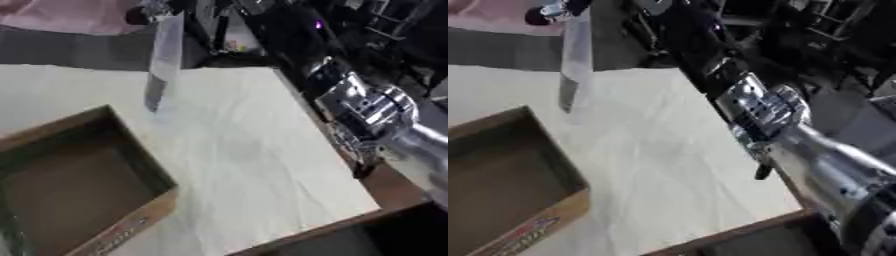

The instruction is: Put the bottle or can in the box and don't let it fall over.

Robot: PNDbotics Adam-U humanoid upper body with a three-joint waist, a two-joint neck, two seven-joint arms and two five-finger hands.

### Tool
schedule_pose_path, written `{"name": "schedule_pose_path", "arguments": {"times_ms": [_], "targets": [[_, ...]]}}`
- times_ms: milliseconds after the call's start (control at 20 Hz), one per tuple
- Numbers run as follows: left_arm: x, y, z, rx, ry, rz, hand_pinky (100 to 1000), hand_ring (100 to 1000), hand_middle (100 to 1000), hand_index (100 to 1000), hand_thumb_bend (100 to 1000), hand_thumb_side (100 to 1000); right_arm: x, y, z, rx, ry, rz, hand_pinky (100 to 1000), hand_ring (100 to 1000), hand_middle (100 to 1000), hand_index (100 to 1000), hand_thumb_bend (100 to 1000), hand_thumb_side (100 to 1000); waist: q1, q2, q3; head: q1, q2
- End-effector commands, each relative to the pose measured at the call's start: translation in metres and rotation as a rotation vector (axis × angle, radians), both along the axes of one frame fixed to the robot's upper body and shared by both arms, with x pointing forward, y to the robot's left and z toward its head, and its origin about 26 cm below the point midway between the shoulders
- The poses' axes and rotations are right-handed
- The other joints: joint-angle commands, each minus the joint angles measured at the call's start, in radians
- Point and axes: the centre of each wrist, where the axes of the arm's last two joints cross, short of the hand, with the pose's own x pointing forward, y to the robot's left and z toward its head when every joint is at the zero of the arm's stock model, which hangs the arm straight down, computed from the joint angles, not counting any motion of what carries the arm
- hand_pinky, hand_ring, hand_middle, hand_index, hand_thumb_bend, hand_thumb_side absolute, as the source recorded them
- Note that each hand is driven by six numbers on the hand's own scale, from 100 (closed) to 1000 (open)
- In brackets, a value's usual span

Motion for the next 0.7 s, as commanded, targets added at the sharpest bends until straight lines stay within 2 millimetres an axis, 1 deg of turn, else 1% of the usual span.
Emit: {"name": "schedule_pose_path", "arguments": {"times_ms": [50, 200, 250, 300, 500, 700], "targets": [[0.0, 0.002, 0.013, 0.009, -0.031, 0.002, 698, 486, 877, 883, 251, 757, -0.004, 0.002, 0.019, -0.061, -0.085, 0.021, 150, 429, 395, 208, 440, 434, 0.009, -0.021, 0.004, -0.011, 0.01], [0.001, 0.002, 0.016, -0.007, -0.033, 0.009, 698, 489, 877, 883, 255, 757, -0.004, 0.01, 0.019, -0.07, -0.118, 0.021, 150, 429, 396, 208, 439, 434, 0.004, -0.021, 0.015, -0.018, 0.018], [0.002, 0.002, 0.016, -0.01, -0.035, 0.01, 699, 492, 876, 883, 255, 780, -0.003, 0.012, 0.019, -0.069, -0.124, 0.022, 151, 430, 397, 209, 435, 429, 0.002, -0.021, 0.018, -0.022, 0.022], [0.002, 0.002, 0.017, -0.013, -0.037, 0.01, 699, 493, 876, 883, 256, 756, -0.003, 0.014, 0.019, -0.066, -0.127, 0.024, 151, 431, 397, 209, 435, 430, 0.001, -0.02, 0.023, -0.028, 0.026], [0.004, 0.0, 0.021, -0.022, -0.044, 0.004, 699, 493, 877, 883, 258, 757, -0.004, 0.024, 0.019, -0.065, -0.139, 0.031, 152, 432, 398, 209, 434, 429, -0.004, -0.014, 0.044, -0.045, 0.047], [0.005, -0.001, 0.023, -0.039, -0.054, 0.005, 699, 493, 877, 883, 261, 759, -0.005, 0.035, 0.02, -0.069, -0.163, 0.036, 155, 431, 394, 207, 442, 439, -0.003, -0.004, 0.067, -0.052, 0.047]]}}
